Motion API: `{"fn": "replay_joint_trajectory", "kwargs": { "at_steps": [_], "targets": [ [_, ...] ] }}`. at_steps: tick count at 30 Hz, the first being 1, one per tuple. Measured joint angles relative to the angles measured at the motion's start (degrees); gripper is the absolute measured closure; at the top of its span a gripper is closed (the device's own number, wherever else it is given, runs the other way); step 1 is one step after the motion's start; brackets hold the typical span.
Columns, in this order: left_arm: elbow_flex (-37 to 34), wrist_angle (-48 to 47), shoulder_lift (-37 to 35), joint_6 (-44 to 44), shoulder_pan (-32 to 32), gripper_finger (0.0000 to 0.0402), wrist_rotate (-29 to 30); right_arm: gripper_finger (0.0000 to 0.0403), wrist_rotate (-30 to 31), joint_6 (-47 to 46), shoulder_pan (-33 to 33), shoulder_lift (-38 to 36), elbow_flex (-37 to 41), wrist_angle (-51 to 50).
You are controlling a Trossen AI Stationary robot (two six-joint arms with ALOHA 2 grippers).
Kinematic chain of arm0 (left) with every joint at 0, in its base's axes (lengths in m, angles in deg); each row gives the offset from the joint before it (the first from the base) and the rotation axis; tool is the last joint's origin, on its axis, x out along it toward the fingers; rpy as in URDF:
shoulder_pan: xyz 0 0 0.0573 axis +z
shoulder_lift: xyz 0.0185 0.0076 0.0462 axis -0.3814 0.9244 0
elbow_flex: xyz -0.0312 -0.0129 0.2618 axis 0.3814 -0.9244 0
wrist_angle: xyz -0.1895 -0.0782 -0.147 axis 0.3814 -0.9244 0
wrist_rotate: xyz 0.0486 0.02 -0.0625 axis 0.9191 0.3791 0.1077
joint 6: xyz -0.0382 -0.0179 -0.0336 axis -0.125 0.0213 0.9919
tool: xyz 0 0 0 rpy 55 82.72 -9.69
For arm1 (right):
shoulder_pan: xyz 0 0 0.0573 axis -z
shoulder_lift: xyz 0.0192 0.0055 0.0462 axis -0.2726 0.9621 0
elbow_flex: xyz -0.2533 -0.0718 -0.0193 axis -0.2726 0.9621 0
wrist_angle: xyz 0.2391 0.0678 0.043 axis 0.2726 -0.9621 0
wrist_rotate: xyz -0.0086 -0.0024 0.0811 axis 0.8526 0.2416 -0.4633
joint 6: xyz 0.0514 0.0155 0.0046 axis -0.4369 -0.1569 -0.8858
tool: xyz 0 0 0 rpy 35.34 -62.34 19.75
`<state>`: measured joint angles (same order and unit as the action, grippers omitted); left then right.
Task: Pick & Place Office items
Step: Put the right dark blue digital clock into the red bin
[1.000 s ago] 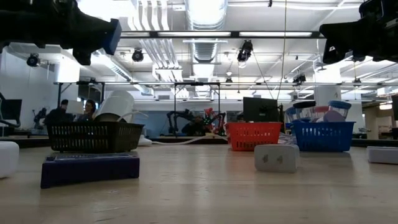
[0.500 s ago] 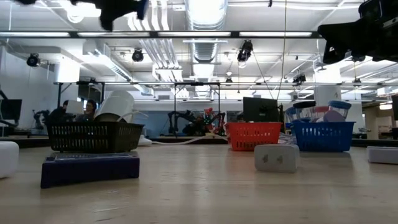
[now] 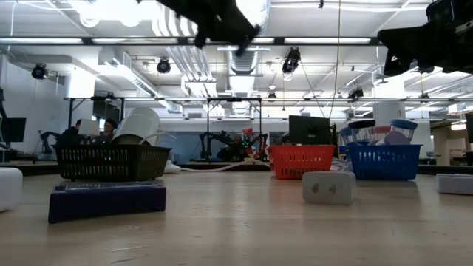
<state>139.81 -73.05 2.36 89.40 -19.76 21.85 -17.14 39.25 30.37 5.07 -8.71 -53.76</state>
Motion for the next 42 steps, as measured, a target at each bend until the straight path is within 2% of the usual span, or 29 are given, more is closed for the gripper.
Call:
{"fn": "replay_joint_trajectory", "kwargs": {
  "at_steps": [4, 10, 25, 31, 39, 42],
  "targets": [
    [5.56, -4.27, 8.28, 2.23, 2.91, 0.0256, -2.42, 0.0394, 0.0, 0.04, -0.01, 0.0, 0.0, -0.22],
    [12.87, -4.81, 18.99, 1.85, 5.09, 0.0256, -9.45, 0.0394, 0.02, 0.32, -0.01, 0.0, 0.0, -0.28],
    [25.33, -10.23, 39.81, 5.51, 6.77, 0.0256, -15.49, 0.0394, 0.0, 0.02, -0.01, 0.75, 0.04, -0.4],
    [26.37, -11.09, 43.03, 6.38, 6.88, 0.0256, -15.69, 0.0394, 0.0, 0.24, 0.0, 1.75, 0.04, -0.35],
    [26.37, -11.17, 43.24, 6.34, 7.04, 0.0256, -15.66, 0.0394, 0.0, 0.24, 0.0, 1.9, 0.04, -0.17],
    [26.37, -11.34, 43.24, 6.31, 7.04, 0.0231, -15.66, 0.0394, 0.0, 0.25, -0.02, 1.9, 0.05, -0.17]
  ]
}}
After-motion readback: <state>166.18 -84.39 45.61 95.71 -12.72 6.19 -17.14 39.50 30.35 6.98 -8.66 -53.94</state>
